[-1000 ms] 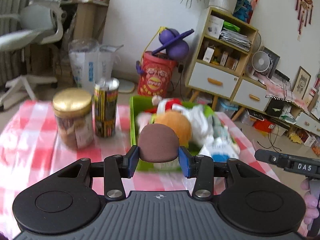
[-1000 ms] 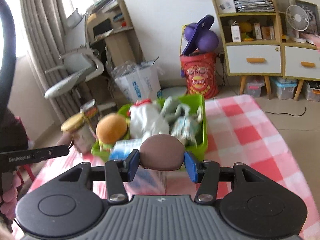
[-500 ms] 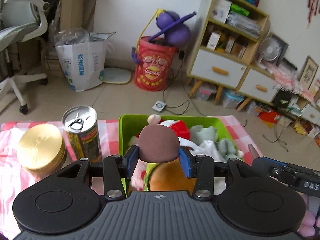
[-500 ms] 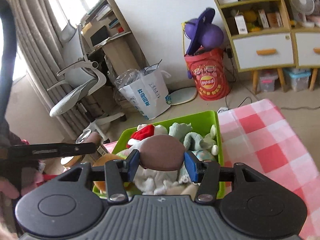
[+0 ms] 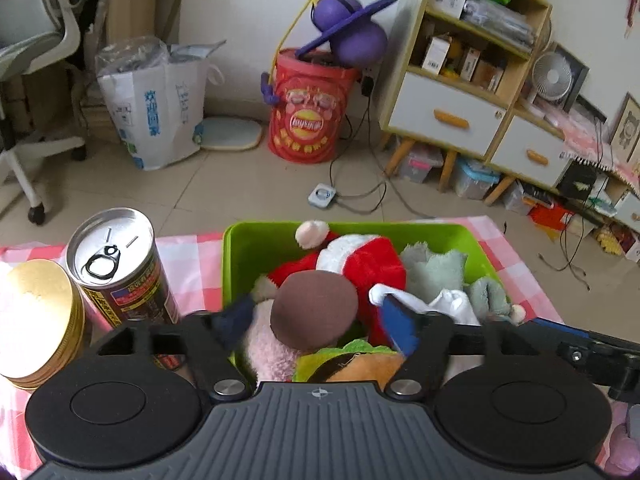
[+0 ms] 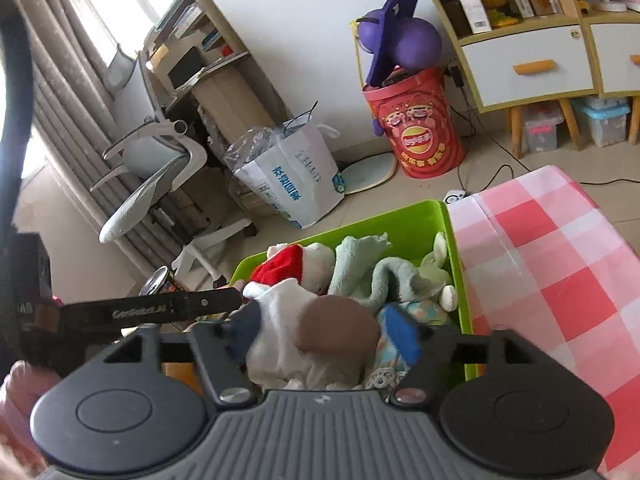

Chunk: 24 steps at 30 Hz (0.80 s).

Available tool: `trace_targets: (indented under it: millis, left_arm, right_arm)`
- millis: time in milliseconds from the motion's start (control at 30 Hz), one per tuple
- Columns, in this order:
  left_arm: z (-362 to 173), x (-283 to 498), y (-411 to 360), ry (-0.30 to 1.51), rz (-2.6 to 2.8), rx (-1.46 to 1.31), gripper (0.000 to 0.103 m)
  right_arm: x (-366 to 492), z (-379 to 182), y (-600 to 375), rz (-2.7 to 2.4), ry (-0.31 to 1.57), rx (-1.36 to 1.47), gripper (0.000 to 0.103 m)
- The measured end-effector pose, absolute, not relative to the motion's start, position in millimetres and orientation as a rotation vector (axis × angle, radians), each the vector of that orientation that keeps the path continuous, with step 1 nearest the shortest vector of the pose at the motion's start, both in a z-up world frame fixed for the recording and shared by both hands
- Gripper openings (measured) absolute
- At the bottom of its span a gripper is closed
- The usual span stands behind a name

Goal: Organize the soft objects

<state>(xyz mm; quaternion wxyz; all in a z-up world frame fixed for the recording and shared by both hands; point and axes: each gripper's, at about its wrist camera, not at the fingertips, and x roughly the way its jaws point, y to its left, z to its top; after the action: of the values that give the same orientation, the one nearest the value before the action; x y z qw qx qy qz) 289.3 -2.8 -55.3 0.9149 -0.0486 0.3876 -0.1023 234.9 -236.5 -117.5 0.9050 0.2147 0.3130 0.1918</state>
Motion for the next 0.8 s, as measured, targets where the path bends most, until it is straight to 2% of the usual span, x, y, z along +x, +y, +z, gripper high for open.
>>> trace_targets:
  millis: [400, 800]
  left_arm:
    - [-30, 228, 7, 0.726, -0.159, -0.088, 0.096]
    - [-20, 123, 14, 0.791, -0.024, -0.071, 0.098]
  right_arm:
    - [201, -96, -262, 0.283, 0.663, 0.445, 0.057]
    - [116, -71, -258, 0.203, 0.691, 0.353, 0.067]
